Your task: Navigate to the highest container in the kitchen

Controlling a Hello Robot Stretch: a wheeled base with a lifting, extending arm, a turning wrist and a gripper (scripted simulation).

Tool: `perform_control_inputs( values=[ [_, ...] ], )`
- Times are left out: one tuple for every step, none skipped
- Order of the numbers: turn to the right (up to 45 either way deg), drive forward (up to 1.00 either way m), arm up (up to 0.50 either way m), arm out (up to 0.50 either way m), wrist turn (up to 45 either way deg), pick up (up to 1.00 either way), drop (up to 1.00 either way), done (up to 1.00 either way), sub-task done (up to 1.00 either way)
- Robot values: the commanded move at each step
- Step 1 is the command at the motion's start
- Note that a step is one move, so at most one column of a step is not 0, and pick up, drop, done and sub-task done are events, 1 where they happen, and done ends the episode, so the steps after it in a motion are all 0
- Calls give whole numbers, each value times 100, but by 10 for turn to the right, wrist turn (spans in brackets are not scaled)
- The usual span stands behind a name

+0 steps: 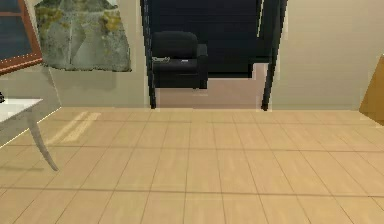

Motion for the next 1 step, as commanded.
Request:
perform_control_inputs(
  values=[
    [0, 10, 0, 0, 0, 0, 0, 0, 0]
  ],
)
